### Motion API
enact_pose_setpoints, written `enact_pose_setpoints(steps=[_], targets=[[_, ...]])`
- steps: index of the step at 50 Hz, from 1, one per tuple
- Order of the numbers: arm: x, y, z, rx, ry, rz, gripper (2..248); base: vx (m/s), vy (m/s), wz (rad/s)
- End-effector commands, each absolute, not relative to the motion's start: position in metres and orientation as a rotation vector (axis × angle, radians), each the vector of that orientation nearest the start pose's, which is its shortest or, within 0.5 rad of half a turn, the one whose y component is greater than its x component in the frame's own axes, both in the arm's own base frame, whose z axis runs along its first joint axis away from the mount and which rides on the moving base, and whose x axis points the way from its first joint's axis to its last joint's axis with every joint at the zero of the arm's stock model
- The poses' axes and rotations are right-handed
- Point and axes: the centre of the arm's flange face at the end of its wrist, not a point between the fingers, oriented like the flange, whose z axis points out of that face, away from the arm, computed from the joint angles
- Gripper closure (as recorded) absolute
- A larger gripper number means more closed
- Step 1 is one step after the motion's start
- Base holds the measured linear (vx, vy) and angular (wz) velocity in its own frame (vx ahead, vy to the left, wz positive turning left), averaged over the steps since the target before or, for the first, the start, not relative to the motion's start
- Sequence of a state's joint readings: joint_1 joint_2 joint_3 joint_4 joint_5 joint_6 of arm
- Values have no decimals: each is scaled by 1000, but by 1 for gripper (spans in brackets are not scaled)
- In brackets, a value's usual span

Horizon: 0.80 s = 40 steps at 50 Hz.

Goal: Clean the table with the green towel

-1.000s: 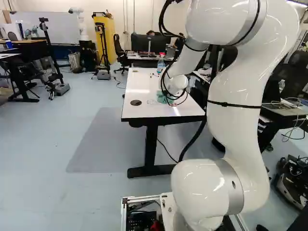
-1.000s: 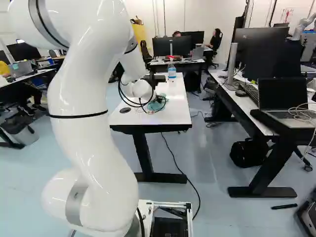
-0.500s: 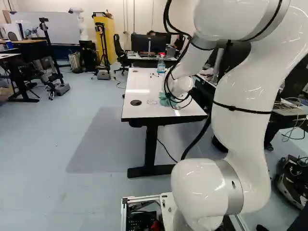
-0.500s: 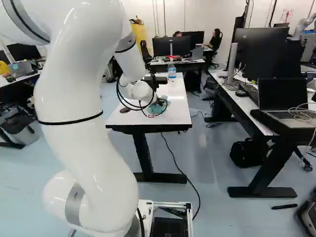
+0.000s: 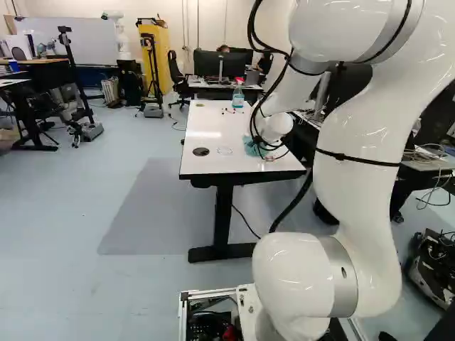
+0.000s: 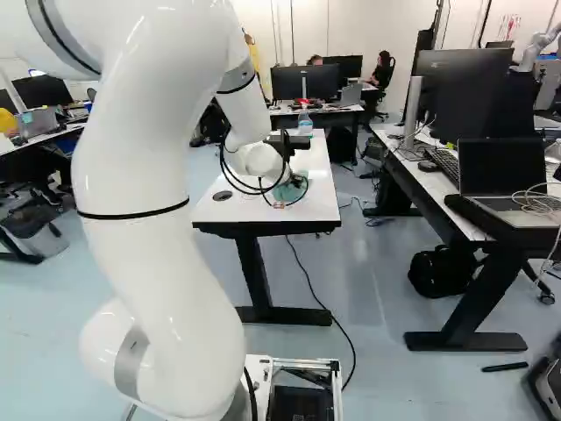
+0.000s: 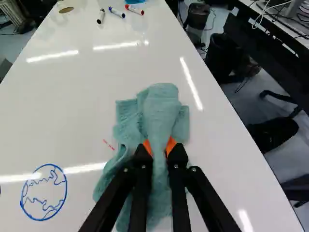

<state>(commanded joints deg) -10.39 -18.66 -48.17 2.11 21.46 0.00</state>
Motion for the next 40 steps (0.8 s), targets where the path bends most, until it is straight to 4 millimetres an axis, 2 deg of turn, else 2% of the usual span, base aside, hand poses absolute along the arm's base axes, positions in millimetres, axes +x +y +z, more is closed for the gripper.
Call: enact_pose_setpoints(steps=[12,21,40], targets=[[546,-110,378,-2885,345,-1399,203,0,0,0],[563,-113,377,-2878,341,-1413,203,0,0,0],[594,-99,374,-2858,293,-1435,203,0,0,0]])
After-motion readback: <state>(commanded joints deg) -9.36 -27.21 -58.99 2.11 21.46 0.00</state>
